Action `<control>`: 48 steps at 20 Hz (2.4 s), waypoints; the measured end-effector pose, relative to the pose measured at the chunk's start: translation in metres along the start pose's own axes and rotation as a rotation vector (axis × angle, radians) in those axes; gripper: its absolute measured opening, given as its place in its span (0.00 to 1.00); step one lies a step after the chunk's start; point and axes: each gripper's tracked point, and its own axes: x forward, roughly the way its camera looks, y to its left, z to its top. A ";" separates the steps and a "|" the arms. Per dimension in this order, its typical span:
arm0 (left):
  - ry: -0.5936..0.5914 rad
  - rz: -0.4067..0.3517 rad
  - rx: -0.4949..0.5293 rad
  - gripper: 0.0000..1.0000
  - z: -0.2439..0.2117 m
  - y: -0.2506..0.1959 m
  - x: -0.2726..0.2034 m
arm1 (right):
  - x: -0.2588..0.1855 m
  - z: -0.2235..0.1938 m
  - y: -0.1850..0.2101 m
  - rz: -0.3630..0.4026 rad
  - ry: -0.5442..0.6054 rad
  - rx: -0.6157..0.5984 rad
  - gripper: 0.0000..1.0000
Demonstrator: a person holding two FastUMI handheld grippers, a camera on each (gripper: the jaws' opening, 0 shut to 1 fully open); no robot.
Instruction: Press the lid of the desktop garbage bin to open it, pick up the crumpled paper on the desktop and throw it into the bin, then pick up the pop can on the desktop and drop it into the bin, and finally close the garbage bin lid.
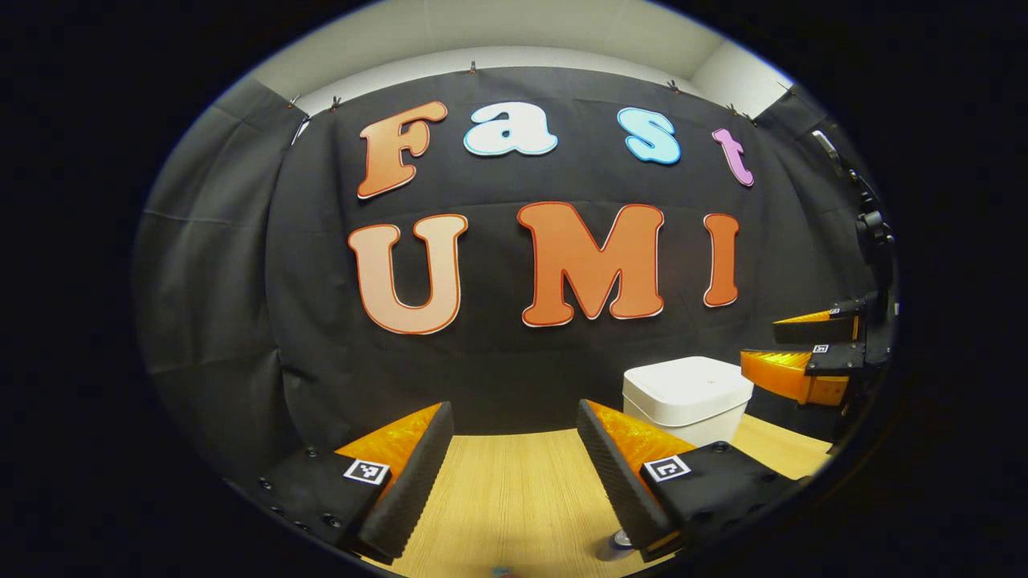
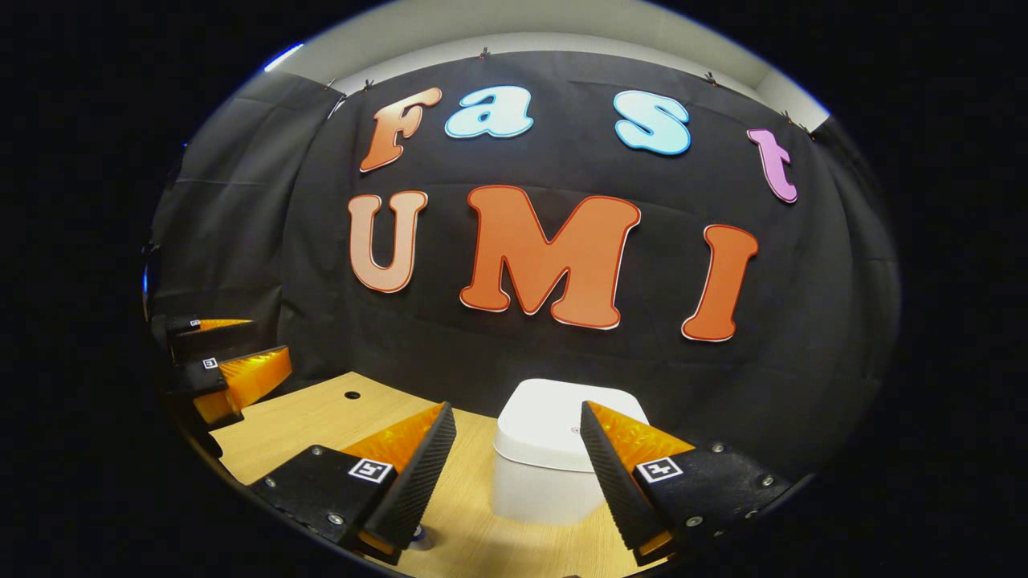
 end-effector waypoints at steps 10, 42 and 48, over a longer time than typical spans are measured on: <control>0.015 0.003 0.012 0.99 -0.004 0.002 -0.018 | -0.001 0.000 -0.012 -0.024 0.010 -0.017 0.81; 0.101 0.249 0.029 0.99 -0.027 0.049 -0.019 | 0.124 -0.059 -0.057 0.000 0.196 0.062 0.01; 0.117 0.266 0.039 1.00 -0.028 0.040 -0.018 | 0.130 -0.092 -0.055 0.033 0.282 0.053 0.01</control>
